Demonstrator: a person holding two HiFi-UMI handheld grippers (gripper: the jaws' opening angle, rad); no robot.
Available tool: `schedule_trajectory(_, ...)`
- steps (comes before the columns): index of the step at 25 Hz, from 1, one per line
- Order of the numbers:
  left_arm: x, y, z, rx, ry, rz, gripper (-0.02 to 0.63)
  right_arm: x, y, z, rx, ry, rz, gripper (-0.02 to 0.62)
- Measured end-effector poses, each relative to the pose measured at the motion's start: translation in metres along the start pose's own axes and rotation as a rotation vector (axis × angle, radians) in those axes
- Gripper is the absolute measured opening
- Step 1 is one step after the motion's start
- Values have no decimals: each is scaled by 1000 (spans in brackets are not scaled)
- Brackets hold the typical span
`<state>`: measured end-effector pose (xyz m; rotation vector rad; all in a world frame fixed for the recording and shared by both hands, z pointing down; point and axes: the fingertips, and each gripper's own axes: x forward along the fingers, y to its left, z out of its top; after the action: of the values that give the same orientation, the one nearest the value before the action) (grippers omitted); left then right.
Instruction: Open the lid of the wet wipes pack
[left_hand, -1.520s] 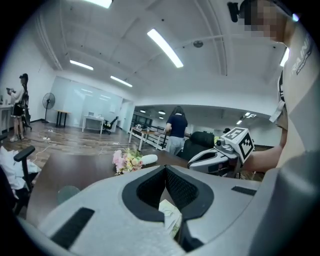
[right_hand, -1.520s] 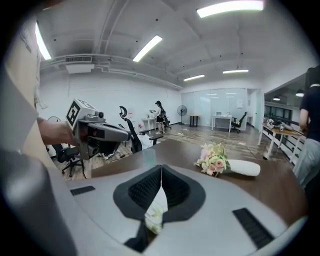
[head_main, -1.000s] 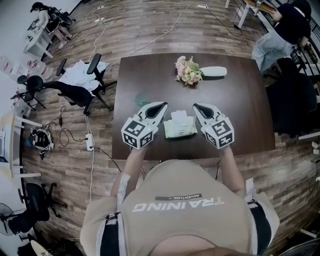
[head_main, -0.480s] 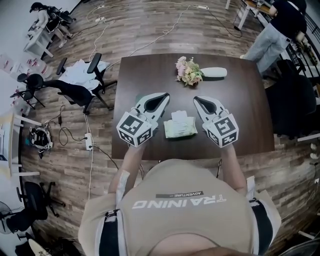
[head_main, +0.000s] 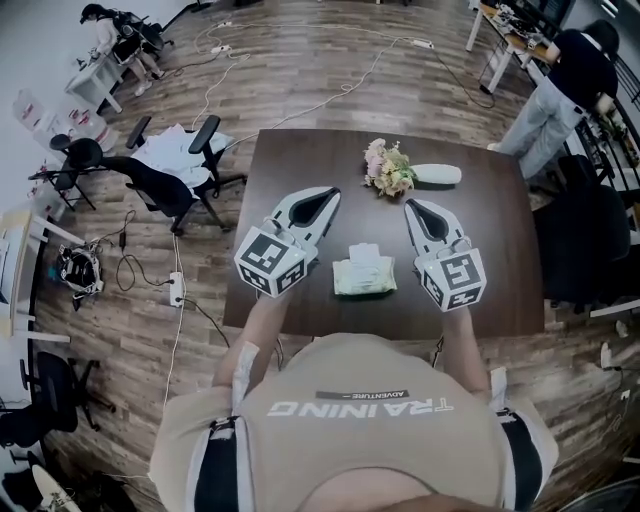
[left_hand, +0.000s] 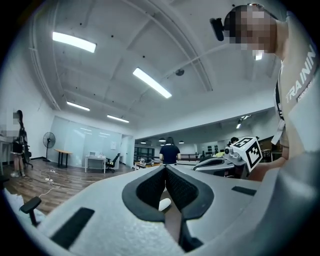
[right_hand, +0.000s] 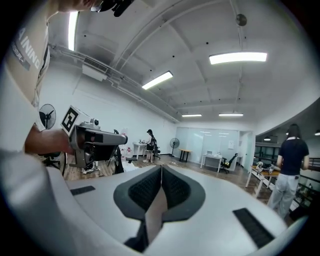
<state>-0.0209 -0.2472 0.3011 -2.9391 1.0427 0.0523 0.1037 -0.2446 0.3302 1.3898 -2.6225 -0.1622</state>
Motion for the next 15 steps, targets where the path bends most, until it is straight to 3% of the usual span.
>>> schedule_trajectory(10, -29, 25, 9, 32, -11, 114, 9, -8, -8, 22, -15, -82, -83, 15)
schedule_trajectory(15, -47, 29, -9, -19, 15, 147, 9, -10, 4, 11, -3, -66, -52, 15)
